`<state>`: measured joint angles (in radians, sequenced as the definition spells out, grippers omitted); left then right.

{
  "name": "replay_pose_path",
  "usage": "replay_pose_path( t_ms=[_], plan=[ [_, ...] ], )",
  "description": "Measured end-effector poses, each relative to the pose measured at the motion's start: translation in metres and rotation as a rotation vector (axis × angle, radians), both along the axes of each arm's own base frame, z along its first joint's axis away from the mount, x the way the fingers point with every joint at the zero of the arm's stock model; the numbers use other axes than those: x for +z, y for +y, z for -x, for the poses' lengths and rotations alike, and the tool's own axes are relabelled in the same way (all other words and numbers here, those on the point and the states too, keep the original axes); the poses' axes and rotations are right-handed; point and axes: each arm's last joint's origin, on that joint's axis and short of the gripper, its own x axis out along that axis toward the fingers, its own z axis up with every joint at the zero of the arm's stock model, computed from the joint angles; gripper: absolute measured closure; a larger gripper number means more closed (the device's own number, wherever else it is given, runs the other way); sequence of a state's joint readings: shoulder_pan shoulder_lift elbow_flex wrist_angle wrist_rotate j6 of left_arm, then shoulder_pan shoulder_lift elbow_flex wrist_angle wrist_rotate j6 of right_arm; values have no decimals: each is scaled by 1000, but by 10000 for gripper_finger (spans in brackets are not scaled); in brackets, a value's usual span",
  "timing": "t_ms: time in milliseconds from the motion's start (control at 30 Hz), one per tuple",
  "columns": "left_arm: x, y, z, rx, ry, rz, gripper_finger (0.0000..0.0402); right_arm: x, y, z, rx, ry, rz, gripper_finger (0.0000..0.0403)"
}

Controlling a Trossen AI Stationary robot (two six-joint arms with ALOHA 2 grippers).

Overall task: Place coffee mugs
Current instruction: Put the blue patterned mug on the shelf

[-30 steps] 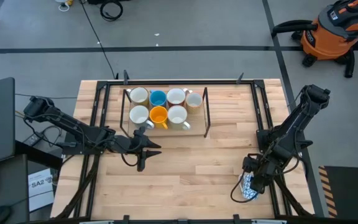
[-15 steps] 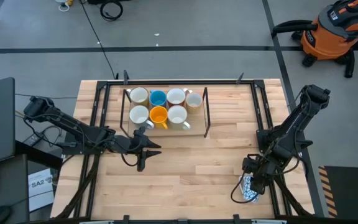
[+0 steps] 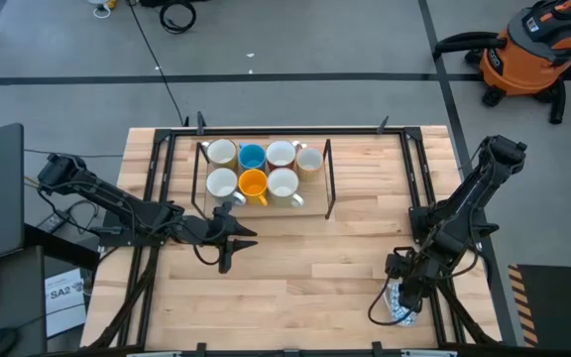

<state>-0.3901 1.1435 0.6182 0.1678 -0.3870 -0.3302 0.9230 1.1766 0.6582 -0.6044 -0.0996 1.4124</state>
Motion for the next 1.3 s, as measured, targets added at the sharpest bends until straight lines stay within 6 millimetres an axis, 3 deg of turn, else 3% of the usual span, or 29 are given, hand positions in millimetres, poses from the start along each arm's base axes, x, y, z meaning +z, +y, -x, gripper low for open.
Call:
replay_pose_path(
  t_ms=[333,667,1000,1300],
  plan=[
    [0,0,0,0,0,0,290,1,1,-1,1,-6,-19,342],
    [0,0,0,0,0,0,290,5,7,-7,0,-58,-88,350],
    [0,0,0,0,0,0,290,46,14,-31,80,-317,-129,371],
    [0,0,0,0,-1,0,290,71,-1,-58,193,-535,-33,372]
  ],
)
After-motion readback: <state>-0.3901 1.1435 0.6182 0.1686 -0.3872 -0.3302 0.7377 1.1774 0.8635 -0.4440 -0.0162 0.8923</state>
